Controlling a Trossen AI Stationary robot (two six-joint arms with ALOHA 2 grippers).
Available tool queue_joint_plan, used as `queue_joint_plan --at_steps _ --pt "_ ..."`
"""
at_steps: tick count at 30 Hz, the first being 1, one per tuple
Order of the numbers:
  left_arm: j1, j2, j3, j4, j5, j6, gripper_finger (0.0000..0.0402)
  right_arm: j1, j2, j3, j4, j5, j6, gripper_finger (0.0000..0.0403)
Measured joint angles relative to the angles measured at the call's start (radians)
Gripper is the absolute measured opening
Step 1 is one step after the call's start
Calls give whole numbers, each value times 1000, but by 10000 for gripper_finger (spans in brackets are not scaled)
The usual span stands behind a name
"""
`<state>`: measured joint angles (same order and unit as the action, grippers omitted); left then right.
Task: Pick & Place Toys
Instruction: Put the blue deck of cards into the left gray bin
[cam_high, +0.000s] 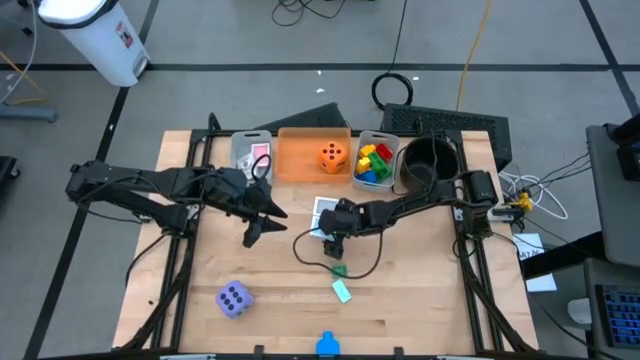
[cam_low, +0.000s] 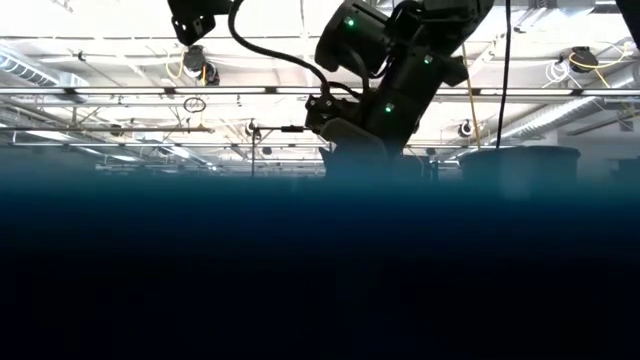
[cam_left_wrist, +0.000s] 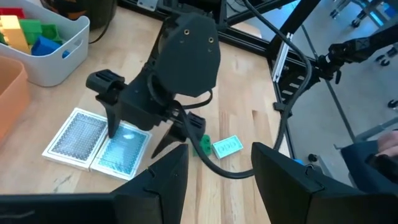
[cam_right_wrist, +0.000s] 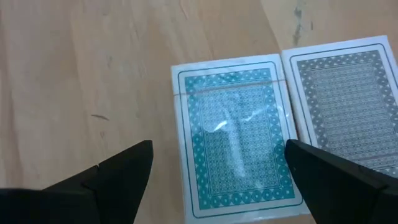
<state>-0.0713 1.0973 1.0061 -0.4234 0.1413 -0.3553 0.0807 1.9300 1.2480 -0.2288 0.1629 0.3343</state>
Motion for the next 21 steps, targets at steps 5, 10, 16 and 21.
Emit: queue_joint_plan --at_steps 5,10,16,21 --pt "-1 0 0 0 0 -12 182 0 0 0 0 -1 -1 357" --pt "-1 0 0 0 0 -9 182 0 -2 0 -1 -3 -6 357" --pt "-1 0 0 0 0 -8 182 -5 -6 -1 -6 -4 -41 357" --pt "-1 0 0 0 0 -9 182 -21 -6 -1 -9 -8 -37 357"
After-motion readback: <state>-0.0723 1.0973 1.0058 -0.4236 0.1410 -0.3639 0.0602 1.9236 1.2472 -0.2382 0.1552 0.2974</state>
